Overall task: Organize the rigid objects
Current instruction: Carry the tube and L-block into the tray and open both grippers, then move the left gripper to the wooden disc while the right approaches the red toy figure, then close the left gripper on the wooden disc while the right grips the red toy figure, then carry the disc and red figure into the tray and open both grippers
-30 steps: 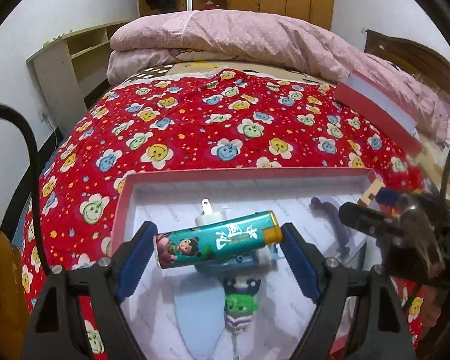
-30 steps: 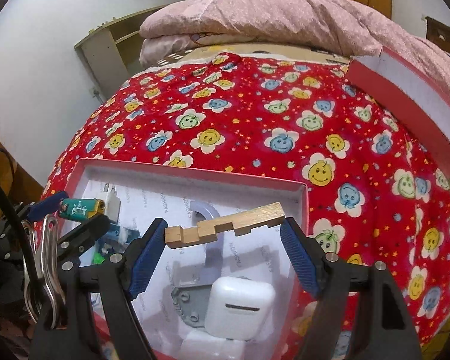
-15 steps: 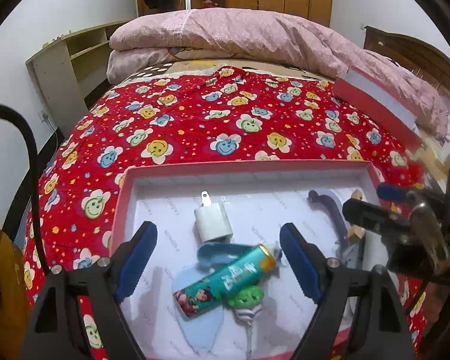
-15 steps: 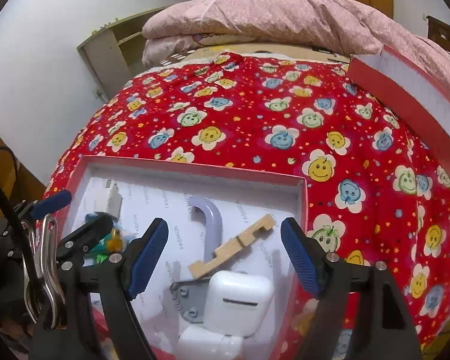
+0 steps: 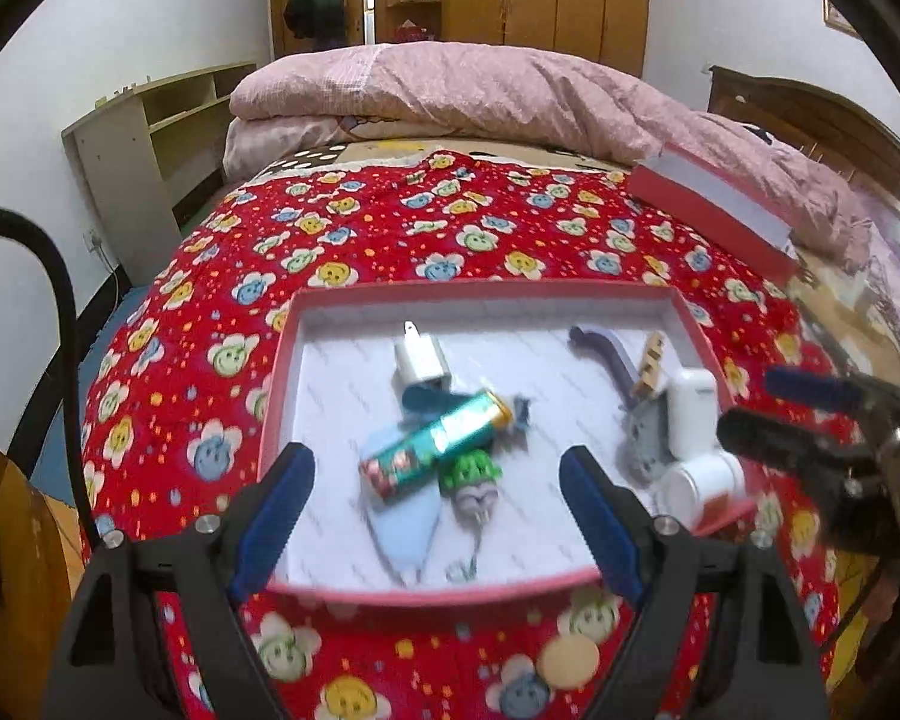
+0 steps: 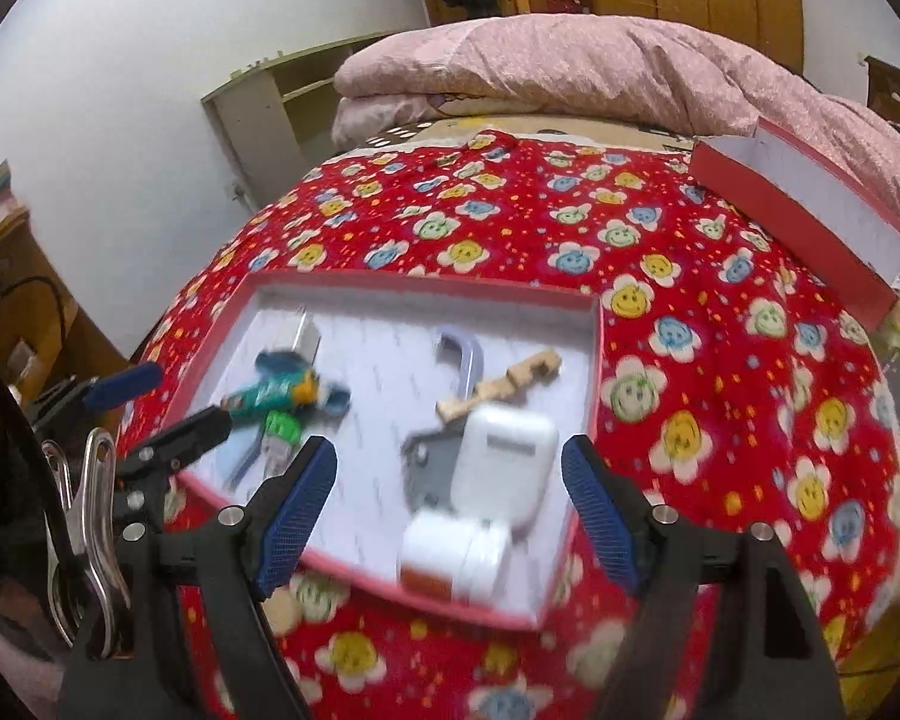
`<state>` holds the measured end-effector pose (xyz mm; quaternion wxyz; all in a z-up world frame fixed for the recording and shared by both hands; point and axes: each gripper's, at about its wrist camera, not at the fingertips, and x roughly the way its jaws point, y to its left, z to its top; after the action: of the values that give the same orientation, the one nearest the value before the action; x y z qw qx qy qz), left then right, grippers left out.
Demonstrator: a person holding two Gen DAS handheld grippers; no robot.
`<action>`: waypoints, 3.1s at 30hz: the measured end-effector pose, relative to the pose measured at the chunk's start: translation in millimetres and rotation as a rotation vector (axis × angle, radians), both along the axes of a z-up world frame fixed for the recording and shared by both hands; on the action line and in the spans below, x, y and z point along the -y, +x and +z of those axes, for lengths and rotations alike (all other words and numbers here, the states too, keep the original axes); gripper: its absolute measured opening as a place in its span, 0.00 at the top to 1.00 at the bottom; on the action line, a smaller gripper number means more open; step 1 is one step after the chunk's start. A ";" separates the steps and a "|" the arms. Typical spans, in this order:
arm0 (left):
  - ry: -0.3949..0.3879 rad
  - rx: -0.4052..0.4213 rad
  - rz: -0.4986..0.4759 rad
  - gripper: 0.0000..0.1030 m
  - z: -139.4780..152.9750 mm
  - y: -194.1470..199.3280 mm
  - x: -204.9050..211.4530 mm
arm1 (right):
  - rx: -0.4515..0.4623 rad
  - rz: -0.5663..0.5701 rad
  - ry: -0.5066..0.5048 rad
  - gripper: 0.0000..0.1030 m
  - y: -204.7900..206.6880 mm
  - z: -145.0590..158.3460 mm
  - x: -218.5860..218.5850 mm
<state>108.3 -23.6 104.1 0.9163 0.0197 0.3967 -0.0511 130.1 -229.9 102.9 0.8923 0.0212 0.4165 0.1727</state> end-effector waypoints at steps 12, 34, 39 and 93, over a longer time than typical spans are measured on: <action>-0.010 0.008 -0.029 0.15 -8.9 -47.9 6.2 | 0.004 0.006 -0.068 0.23 -63.8 -28.2 13.4; 0.071 -0.037 -0.152 0.38 -68.7 -81.1 46.1 | -0.012 -0.021 -0.085 0.49 -70.3 -76.7 16.5; 0.051 -0.065 -0.164 0.56 -79.3 -75.7 50.7 | -0.003 -0.019 -0.084 0.55 -65.6 -82.0 12.0; -0.033 0.003 0.015 0.68 -32.9 8.4 6.0 | 0.080 -0.027 -0.025 0.78 -13.8 -38.5 -37.6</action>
<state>116.7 -29.6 71.2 0.9174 0.0018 0.3948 -0.0508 116.3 -192.3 64.4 0.9108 0.0085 0.3821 0.1561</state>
